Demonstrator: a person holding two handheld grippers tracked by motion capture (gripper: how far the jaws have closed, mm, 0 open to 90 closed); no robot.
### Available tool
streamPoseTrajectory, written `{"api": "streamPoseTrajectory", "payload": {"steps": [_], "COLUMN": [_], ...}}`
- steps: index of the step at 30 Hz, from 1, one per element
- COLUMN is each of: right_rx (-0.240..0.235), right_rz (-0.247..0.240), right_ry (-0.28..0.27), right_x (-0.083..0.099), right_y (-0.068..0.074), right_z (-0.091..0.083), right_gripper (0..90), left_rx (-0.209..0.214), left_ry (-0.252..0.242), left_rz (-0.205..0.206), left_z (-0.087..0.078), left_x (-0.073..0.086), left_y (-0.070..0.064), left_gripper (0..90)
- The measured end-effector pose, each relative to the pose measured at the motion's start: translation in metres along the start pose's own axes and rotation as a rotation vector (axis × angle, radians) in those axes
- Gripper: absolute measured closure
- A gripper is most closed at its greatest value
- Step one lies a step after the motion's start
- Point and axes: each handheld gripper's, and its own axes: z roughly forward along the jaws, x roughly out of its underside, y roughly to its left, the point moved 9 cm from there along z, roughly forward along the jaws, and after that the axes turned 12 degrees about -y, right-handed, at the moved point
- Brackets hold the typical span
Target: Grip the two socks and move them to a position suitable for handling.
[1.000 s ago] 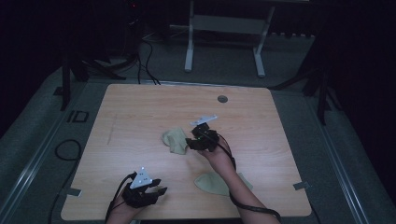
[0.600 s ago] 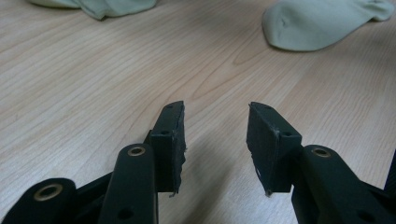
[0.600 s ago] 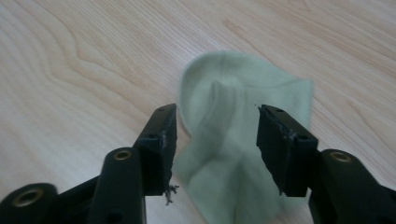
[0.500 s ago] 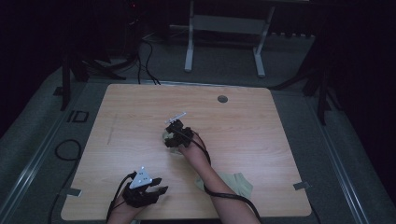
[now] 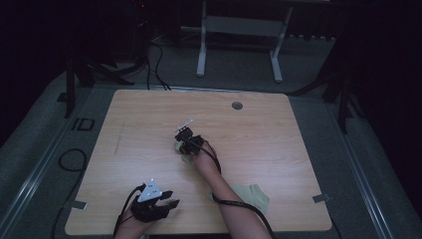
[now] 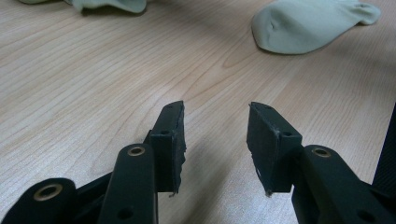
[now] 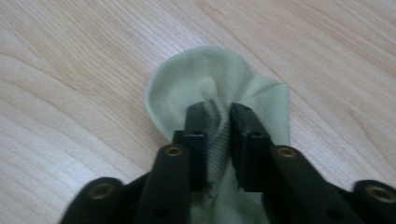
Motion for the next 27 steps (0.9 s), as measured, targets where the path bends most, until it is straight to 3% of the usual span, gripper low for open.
{"api": "streamPoseTrajectory", "payload": {"steps": [7,9,18,27], "right_rx": [0.014,0.013,0.024,0.031], "right_rz": [-0.012,-0.036,-0.044,-0.038], "right_ry": [0.002,-0.017,-0.061,-0.088], "right_x": [-0.002,-0.006,-0.013,0.002], "right_y": [-0.001,-0.003,-0.028,-0.061], "right_z": [-0.004,-0.016,-0.060,-0.111], "right_gripper": [81.4,81.8,81.9,81.9], "left_rx": [0.003,0.004,0.011,0.029], "left_ry": [0.002,0.002,0.015,-0.002], "left_rz": [0.004,0.004,0.017,-0.001], "left_z": [0.000,0.000,0.003,0.004], "left_x": [0.000,0.000,0.002,0.000], "left_y": [0.000,-0.001,-0.006,-0.013], "left_gripper": [56.2,56.2,56.2,55.5]}}
